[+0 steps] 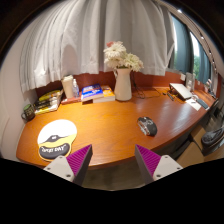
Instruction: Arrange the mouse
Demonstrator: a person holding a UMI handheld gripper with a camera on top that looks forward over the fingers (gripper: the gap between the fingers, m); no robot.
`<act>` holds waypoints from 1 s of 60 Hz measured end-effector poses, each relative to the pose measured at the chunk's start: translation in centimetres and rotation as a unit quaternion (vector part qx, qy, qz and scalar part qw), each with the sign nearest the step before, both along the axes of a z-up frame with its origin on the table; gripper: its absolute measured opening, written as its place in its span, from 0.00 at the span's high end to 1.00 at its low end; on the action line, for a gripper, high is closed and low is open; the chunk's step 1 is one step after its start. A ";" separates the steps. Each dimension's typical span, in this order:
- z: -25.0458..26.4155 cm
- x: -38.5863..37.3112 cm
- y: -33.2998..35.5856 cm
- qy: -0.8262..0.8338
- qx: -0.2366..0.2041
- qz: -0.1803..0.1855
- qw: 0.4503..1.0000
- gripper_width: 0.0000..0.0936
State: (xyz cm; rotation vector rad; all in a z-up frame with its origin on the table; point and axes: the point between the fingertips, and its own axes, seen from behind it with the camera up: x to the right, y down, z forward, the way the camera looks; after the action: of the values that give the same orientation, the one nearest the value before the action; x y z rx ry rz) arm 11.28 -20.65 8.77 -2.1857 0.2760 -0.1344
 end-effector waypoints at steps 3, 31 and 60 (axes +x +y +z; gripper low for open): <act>-2.0 1.6 0.0 0.001 -0.011 -0.003 1.000 0.08; -7.1 17.3 6.1 -0.009 -0.040 -0.012 0.999 0.10; -9.9 19.9 14.0 0.028 -0.032 0.082 0.996 0.41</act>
State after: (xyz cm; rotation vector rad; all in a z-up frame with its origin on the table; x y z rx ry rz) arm 31.13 -6.61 -1.11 -2.2689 0.1246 0.0107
